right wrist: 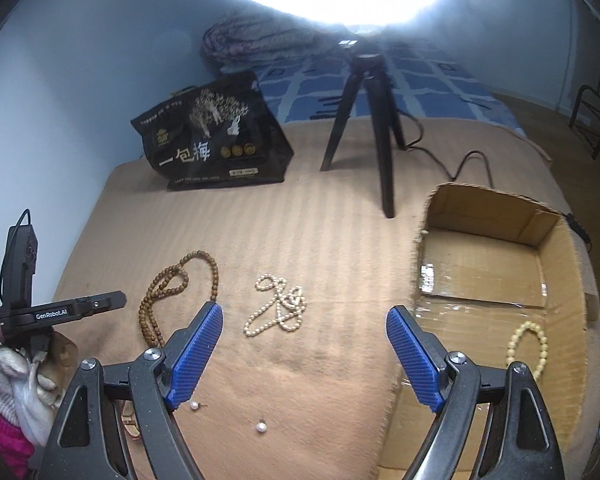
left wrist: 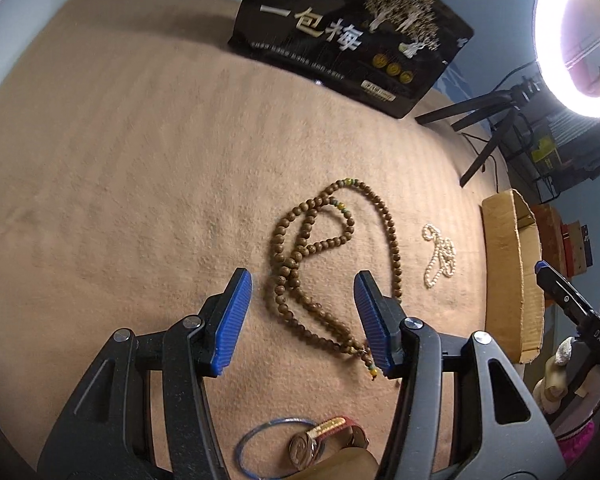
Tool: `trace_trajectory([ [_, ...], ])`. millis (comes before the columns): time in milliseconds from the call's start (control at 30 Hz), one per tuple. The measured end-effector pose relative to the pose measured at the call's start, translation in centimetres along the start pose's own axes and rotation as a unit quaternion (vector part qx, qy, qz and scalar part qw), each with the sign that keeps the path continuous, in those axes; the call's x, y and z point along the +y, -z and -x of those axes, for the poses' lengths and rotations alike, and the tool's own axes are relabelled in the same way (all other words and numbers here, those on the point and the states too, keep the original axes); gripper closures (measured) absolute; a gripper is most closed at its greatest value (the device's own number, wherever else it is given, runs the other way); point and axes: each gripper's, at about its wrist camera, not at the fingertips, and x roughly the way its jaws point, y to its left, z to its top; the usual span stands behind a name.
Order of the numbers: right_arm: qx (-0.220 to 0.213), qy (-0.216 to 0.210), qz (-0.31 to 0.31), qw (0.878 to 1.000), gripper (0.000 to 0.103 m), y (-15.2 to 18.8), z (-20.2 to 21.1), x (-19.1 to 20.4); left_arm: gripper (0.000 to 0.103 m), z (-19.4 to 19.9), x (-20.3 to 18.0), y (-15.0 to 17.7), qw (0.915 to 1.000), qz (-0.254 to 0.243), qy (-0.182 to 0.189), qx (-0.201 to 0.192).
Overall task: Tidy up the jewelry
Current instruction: 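Move the left tool to the brown bead necklace while the right tool approaches the white pearl necklace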
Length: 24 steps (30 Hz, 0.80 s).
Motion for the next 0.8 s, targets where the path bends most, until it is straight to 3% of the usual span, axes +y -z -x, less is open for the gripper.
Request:
trace_trajectory([
  [200,0.035,-0.017,-0.010,0.999,0.017,-0.8,-2.9,0.5,0.049,-1.6,1.1,-0.5,0.9997,0.018,0.010,0.014],
  [567,0.075,-0.002,0.005,0.997,0.017,-1.9,-7.1,0.9,0.048,-3.9,1.1,-0.9,0.9982,0.034,0.034,0.036],
  [633,0.085,0.002,0.013,0.996,0.017,-2.1,-7.9,1.1,0.040,-4.1,0.8,-0.9,0.9983,0.029,0.035,0.036],
  [800,0.110,0.013,0.042,0.993,0.019,-2.5,-9.7,1.9,0.039,-4.5,-0.8,-0.8,0.9986,0.012,0.035,0.038],
])
